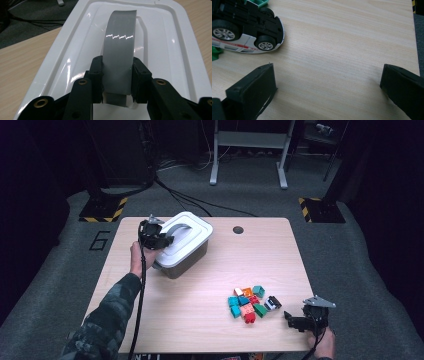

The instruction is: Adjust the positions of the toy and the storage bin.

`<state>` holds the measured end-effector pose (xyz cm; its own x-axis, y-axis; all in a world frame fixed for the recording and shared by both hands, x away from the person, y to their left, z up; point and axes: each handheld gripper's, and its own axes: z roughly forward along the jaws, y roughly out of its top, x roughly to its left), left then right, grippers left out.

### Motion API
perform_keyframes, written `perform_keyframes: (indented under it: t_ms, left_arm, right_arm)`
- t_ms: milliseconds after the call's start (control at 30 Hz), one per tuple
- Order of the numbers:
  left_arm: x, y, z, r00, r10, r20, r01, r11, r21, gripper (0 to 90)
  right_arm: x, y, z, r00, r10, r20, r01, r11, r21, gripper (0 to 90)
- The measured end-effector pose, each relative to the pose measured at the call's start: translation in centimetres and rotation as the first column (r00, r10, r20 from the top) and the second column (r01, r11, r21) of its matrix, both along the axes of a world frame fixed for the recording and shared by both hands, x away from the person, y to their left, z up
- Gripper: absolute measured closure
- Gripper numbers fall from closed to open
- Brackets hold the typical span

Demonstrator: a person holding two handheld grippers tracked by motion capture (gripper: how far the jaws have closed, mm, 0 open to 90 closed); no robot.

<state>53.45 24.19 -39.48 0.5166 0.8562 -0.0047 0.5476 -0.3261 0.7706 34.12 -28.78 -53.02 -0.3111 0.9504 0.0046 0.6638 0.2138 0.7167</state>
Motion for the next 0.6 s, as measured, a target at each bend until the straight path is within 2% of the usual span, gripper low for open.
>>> perform_keyframes:
  t_ms: [100, 600]
  left_arm:
    - [-0.1, 0.0, 0.0, 0.9999, 0.003, -0.016, -0.003, 0.9996, -0.028, 67.4]
    - [-1.6, -1.2, -0.1, 0.9993, -0.027, -0.027, 0.026, 0.9972, -0.070, 67.5]
  right_arm:
    - [0.0, 0.0, 0.0, 1.0000, -0.001, -0.001, 0.001, 1.000, 0.000, 0.0]
    - [0.0, 0.0, 0.0, 1.0000, -0.001, -0.002, 0.001, 1.000, 0.001, 0.0]
